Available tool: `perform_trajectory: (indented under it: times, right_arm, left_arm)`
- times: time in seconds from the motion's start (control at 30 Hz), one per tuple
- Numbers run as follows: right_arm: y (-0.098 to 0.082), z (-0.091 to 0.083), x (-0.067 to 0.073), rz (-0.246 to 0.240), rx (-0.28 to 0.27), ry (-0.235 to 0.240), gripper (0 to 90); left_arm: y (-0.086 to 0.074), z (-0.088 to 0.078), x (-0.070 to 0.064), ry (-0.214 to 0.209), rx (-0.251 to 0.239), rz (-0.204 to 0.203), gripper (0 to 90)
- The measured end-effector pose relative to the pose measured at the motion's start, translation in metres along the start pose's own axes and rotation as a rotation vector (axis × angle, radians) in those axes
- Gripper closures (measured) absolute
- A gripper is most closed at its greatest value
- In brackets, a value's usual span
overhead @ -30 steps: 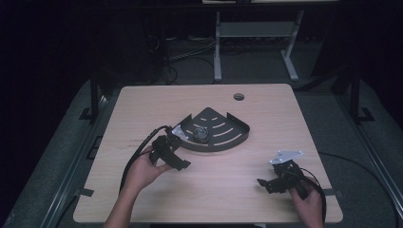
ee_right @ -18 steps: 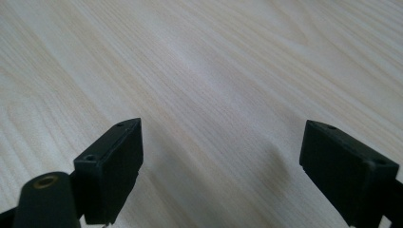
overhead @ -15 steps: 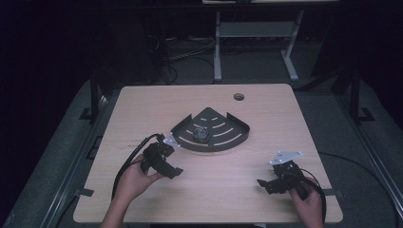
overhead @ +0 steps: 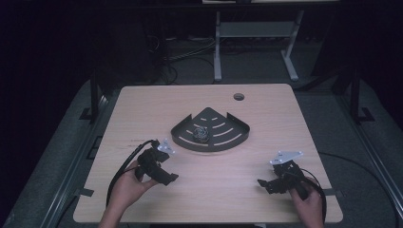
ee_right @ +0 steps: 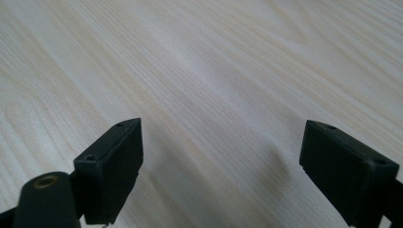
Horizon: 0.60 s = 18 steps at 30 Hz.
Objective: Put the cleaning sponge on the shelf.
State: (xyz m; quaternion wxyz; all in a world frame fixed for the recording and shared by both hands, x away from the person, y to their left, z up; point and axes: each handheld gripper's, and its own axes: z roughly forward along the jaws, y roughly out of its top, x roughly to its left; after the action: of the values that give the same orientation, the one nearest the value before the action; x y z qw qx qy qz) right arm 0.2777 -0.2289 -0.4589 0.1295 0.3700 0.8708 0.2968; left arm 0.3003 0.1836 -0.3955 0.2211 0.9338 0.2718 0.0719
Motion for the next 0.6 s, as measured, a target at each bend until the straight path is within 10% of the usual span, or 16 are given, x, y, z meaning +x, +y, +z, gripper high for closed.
perform_trajectory:
  times: [0.6]
  right_arm:
    - [-0.001, 0.0, 0.001, 0.005, 0.008, -0.005, 14.0]
  left_arm:
    - [-0.026, -0.002, -0.003, 0.001, 0.013, -0.029, 20.7]
